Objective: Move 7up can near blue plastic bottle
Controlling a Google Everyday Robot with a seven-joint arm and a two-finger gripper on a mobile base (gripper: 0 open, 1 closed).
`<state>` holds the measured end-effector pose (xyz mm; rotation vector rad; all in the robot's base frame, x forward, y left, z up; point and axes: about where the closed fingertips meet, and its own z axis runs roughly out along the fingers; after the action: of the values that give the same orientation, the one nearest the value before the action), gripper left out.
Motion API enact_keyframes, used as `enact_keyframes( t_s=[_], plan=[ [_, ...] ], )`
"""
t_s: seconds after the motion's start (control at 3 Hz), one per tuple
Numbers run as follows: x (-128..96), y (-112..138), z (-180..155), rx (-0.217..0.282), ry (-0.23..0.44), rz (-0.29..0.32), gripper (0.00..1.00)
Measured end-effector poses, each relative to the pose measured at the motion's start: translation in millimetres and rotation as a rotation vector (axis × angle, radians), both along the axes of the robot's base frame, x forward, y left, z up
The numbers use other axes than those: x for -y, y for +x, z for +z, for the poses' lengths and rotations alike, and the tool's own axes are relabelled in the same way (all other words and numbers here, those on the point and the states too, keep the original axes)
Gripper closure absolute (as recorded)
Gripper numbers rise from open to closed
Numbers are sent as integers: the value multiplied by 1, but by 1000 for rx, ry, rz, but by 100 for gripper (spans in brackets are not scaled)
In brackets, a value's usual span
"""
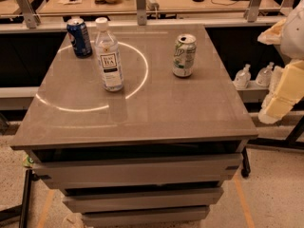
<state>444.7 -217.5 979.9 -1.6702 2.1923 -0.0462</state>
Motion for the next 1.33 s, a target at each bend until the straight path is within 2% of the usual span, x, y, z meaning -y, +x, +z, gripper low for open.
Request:
enact_keyframes(
  t_s=[0.33, 0.67, 1.0, 1.33],
  plan=[
    [8, 16, -8, 41, 143, -39, 0],
    [13, 38, -19, 92, 256, -98, 0],
    [15, 61, -26, 165, 317, -184, 0],
    [15, 80, -26, 245, 374, -239, 0]
  ],
)
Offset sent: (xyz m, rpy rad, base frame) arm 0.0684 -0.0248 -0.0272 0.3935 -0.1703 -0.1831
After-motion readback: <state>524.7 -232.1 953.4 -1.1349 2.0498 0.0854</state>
